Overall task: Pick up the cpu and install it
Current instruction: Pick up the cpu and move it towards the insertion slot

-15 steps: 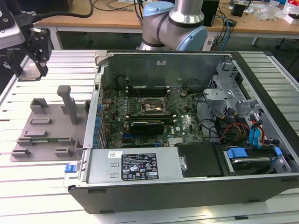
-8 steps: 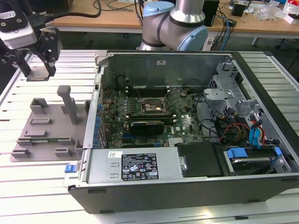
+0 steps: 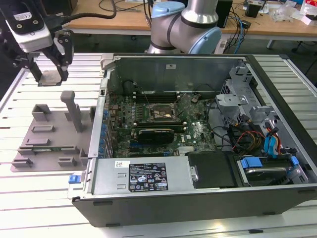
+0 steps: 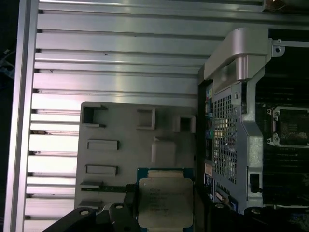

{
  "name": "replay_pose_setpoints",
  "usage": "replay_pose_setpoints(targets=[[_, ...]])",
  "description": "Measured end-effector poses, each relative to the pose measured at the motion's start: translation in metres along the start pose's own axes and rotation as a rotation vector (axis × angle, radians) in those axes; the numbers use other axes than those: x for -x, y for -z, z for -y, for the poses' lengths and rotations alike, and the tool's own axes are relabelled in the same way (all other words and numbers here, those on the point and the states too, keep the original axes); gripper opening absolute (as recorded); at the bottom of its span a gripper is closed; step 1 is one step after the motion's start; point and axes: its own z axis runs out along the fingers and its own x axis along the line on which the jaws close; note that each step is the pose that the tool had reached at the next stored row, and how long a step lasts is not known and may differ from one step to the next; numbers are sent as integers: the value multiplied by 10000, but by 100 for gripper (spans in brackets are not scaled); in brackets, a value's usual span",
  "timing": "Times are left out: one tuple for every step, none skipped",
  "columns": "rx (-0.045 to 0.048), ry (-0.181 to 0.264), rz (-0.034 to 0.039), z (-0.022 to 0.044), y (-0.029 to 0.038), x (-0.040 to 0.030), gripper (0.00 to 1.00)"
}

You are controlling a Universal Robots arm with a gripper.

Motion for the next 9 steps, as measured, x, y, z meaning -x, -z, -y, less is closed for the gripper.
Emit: replay_pose_setpoints(targets=[[0, 0, 0, 0, 0, 15, 55], [0, 0, 0, 1, -1, 34, 55], [0, 0, 0, 2, -2, 59, 55], [1, 1, 0, 3, -2, 77, 55], [1, 1, 0, 4, -3, 121, 55], [1, 0, 1, 5, -4, 162, 55], [0, 0, 0, 7, -4, 199, 55], [0, -1, 0, 7, -5, 217, 55], [0, 0, 0, 8, -5, 234, 55]])
